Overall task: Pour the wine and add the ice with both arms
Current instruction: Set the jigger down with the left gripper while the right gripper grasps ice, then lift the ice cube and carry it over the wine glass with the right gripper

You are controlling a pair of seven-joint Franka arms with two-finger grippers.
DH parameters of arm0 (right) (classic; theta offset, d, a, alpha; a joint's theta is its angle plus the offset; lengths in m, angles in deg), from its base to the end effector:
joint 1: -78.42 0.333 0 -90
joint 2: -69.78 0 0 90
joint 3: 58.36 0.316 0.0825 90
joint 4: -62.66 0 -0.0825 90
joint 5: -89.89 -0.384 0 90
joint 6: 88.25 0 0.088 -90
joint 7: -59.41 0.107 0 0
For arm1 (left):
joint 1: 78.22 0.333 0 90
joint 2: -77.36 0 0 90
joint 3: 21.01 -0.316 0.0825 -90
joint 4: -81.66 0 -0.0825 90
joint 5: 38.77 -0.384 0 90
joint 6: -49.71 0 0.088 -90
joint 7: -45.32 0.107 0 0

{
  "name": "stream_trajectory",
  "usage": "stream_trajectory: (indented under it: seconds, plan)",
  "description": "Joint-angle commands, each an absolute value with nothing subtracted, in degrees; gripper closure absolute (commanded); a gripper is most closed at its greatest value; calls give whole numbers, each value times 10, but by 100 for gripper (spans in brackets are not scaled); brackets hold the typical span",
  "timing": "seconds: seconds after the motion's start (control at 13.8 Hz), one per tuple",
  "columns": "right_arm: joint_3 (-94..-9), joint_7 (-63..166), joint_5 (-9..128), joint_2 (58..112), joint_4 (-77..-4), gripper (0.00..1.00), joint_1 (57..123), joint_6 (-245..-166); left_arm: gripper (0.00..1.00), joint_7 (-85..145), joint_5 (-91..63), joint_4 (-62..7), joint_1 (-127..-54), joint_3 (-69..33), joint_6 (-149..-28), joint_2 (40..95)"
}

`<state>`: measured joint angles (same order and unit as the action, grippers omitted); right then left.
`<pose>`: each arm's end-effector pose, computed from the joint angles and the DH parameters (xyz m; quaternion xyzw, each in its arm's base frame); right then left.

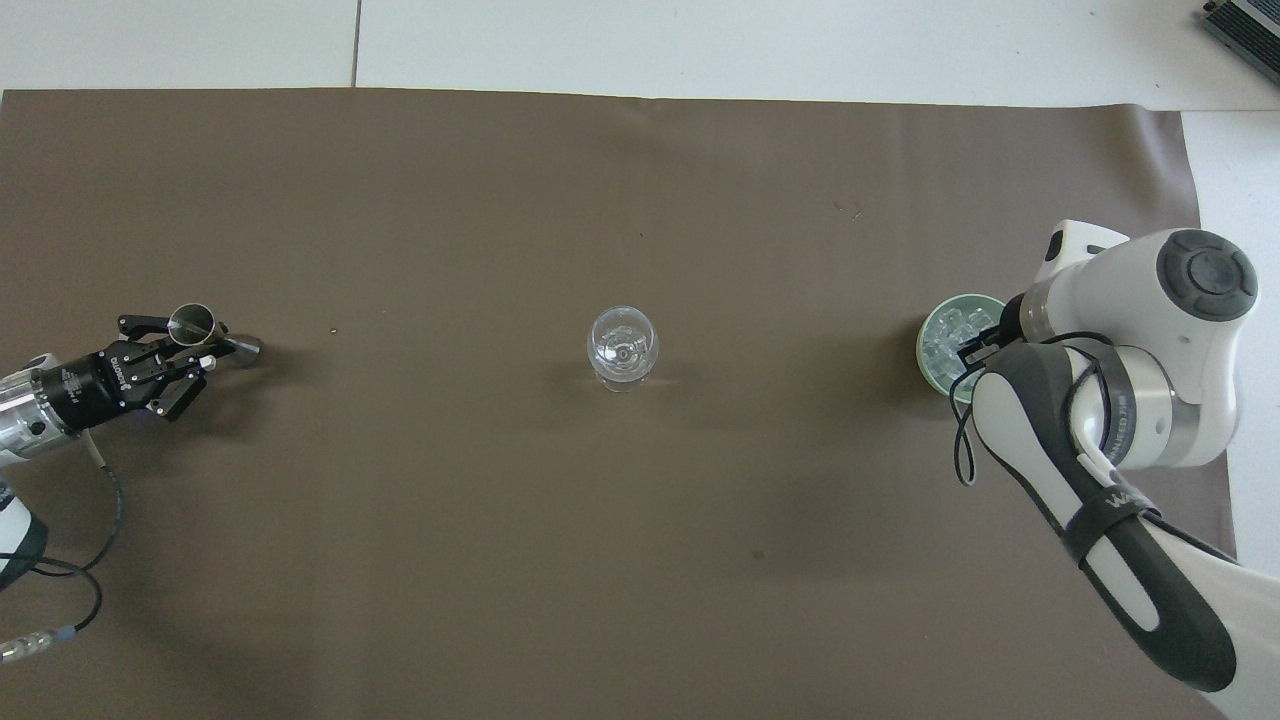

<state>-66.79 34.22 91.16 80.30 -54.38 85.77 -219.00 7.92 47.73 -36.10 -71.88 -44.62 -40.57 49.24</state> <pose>0.5872 -0.0095 0.3592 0.9755 0.2171 0.0230 0.0279 0.5314 0.1770 0.2253 0.4123 0.6662 -0.3435 0.5178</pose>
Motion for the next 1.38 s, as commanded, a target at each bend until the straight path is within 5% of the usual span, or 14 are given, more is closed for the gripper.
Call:
stream_trajectory:
  seconds: [0.0,0.43,0.51,0.87,1.3]
  plan:
    - [-665,395,908,766,-531,100,860,-2156,68,88,489,-366,-716,-455,-393,492]
    - [-651,465,908,687,-517,100,861,-2062,28,86,483,-355,-716,-461,-391,491]
    - [-651,471,908,672,-515,100,861,-2045,0,85,480,-346,-717,-463,-398,491]
    - [-648,497,907,644,-452,100,861,-1932,0,85,404,-297,-718,-464,-401,491]
    - [-578,605,873,645,-440,100,861,-1923,0,92,272,-228,-721,-476,-400,499]
